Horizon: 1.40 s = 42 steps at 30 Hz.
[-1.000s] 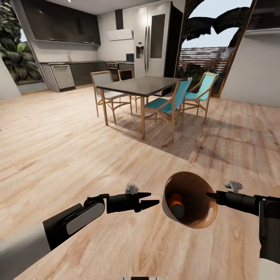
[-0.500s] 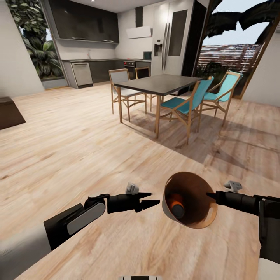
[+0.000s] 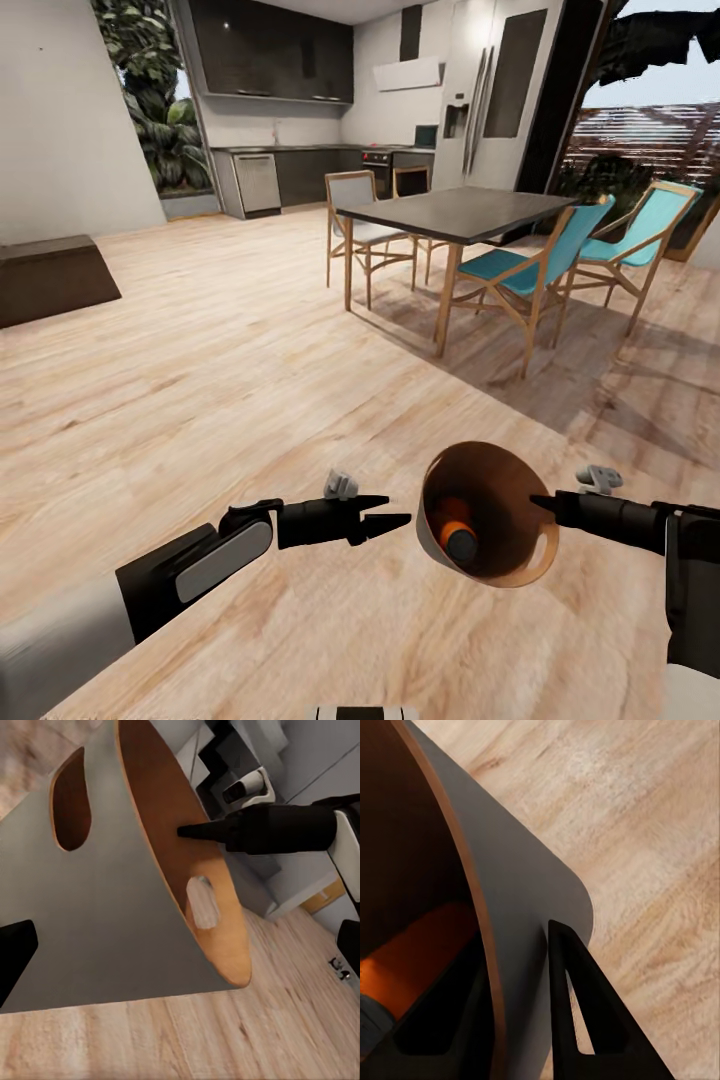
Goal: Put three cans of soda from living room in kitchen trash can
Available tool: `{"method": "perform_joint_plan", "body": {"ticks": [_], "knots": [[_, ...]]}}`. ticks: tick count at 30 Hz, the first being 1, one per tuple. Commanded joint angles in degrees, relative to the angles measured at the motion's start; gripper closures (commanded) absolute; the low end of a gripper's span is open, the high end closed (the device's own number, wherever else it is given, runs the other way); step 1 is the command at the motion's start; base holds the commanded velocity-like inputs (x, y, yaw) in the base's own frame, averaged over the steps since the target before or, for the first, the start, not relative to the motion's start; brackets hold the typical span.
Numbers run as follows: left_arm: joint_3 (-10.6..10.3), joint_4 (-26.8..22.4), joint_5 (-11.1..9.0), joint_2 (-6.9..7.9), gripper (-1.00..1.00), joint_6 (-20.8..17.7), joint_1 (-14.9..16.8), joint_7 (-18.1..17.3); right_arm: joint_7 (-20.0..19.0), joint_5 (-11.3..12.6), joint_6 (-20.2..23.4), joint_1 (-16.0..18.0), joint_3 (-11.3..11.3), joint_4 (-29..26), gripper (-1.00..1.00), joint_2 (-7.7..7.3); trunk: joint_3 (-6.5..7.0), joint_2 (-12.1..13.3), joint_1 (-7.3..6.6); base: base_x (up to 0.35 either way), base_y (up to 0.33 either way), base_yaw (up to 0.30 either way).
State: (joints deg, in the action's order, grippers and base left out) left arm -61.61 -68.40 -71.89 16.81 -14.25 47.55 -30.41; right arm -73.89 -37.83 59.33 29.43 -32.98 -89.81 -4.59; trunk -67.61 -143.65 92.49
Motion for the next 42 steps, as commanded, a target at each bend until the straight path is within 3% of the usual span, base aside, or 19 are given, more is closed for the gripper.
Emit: {"method": "perform_joint_plan", "body": {"ticks": [1, 5, 15, 19, 21, 23, 33, 35, 42], "knots": [[0.0, 0.3, 0.0, -0.16, -1.00, 0.0, 0.0, 0.0, -0.2, 0.8, 0.7, 0.0, 0.0, 0.0, 1.00, 0.01, -0.05, 0.0, -0.01, 0.112, 0.000, 0.251], [0.0, 1.4, 0.1, -1.09, -1.00, 0.0, 0.0, -0.1, -0.2, 0.8, 0.7, 0.0, 0.0, 0.0, 1.00, -0.04, -0.26, 0.0, -0.01, 0.080, 0.000, 0.251], [0.1, 3.2, 0.0, -1.60, -1.00, -0.1, 0.0, 0.0, -0.2, 0.8, 0.7, 0.0, 0.1, 0.0, 1.00, -0.01, -0.80, 0.0, -0.01, 0.087, 0.000, 0.251], [0.7, 8.2, -0.1, -4.31, -1.00, -0.6, 0.0, 0.0, -0.2, 0.8, 0.7, 0.0, 0.1, 0.0, 1.00, 0.00, -1.01, 0.0, -0.01, 0.303, 0.000, 0.251], [3.1, 12.3, 0.0, -6.50, -1.00, -1.5, 0.0, -0.2, -0.2, 0.8, 0.7, 0.0, 0.1, 0.0, 1.00, -0.02, -1.12, 0.0, -0.01, 0.330, 0.000, 0.251], [4.3, 13.1, 0.0, -6.99, -1.00, -1.9, 0.0, -0.3, -0.2, 0.8, 0.7, 0.0, 0.1, 0.0, 1.00, -0.01, -1.23, 0.0, -0.01, 0.333, 0.000, 0.251], [5.6, 13.7, -0.2, -7.31, -1.00, -2.5, 0.0, -0.5, -0.2, 0.8, 0.7, 0.0, 0.1, 0.0, 1.00, -0.03, -1.76, 0.0, -0.01, 0.332, 0.035, 0.251], [5.8, 13.8, -0.4, -7.38, -1.00, -4.6, 0.0, -0.4, -0.2, 0.8, 0.7, 0.0, 0.1, 0.0, 1.00, -0.05, -1.87, 0.0, -0.01, 0.306, 0.196, 0.251], [9.0, 13.9, -0.9, -7.41, -1.00, -7.0, 0.0, -0.2, -0.2, 0.8, 0.7, 0.0, 0.1, 0.0, 1.00, -0.02, -2.25, 0.0, -0.01, 0.294, 0.221, 0.250]]}}
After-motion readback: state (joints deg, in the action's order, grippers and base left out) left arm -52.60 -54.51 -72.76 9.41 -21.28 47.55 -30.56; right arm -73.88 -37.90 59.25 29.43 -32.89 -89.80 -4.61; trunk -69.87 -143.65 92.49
